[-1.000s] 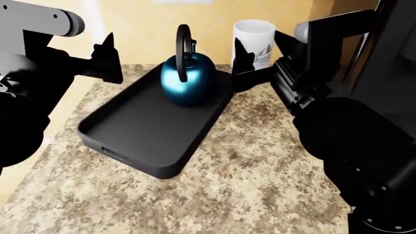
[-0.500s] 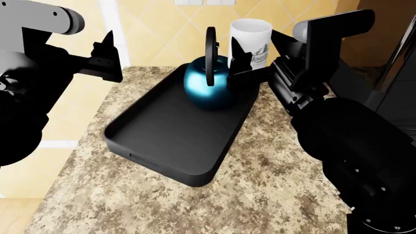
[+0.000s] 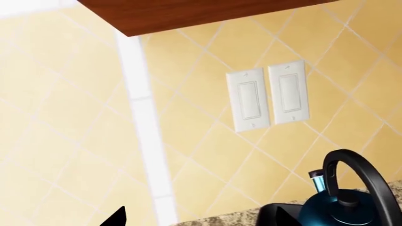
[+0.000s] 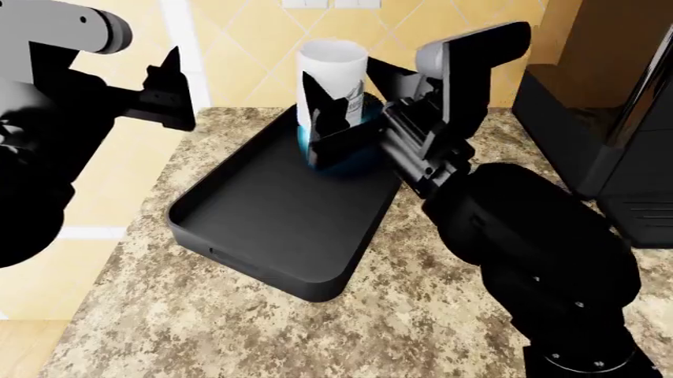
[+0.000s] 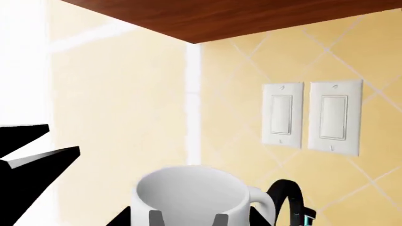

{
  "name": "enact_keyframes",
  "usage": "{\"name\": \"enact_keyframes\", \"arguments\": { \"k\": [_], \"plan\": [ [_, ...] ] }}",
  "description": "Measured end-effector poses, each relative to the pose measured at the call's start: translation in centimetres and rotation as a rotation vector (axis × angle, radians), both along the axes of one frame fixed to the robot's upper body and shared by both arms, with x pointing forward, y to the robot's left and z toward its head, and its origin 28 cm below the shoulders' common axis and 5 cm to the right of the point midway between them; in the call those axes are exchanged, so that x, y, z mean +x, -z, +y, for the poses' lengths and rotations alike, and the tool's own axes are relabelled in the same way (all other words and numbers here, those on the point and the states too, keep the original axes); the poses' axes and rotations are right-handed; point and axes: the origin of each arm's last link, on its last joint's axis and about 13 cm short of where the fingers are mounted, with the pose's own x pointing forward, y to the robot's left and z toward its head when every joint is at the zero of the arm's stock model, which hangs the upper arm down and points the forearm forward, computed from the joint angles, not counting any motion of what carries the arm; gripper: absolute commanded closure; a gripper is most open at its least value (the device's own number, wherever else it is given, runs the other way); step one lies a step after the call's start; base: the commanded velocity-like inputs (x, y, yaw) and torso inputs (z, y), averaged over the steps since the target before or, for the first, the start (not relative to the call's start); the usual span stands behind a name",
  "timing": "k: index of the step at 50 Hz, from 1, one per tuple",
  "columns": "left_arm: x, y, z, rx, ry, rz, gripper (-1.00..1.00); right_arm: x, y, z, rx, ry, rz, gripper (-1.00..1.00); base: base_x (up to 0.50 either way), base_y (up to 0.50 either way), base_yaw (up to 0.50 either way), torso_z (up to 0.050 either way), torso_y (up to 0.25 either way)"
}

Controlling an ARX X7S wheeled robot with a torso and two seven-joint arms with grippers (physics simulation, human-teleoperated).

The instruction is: Pick the kettle from the counter and place it on the tray. Then pick the mug from the cabinet and place it on the tray. Then close the cabinet doors.

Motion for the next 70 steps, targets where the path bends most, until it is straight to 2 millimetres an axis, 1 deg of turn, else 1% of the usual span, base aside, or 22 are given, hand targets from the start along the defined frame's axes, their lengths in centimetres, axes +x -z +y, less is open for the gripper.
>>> {"name": "enact_keyframes", "arguments": {
  "k": [15,29,50,70],
  "plan": [
    [-0.2,-0.3,0.5,-0.005,-0.016,-0.011,-1.00,2.2,2.8,2.5,-0.024,-0.141,0.065,1.00,0.00,0.00,0.00,0.001,0.001],
    [-0.3,-0.5,0.7,-0.004,-0.023,-0.021,-1.00,3.1,5.8,3.7,-0.072,-0.205,0.130,1.00,0.00,0.00,0.00,0.000,0.000],
    [-0.4,-0.8,0.7,0.002,-0.020,-0.030,-1.00,3.6,9.2,3.8,-0.116,-0.211,0.203,1.00,0.00,0.00,0.00,0.000,0.000],
    [-0.4,-0.8,0.6,0.007,-0.016,-0.032,-1.00,3.5,10.7,3.6,-0.124,-0.209,0.238,1.00,0.00,0.00,0.00,0.000,0.001]
  ]
}}
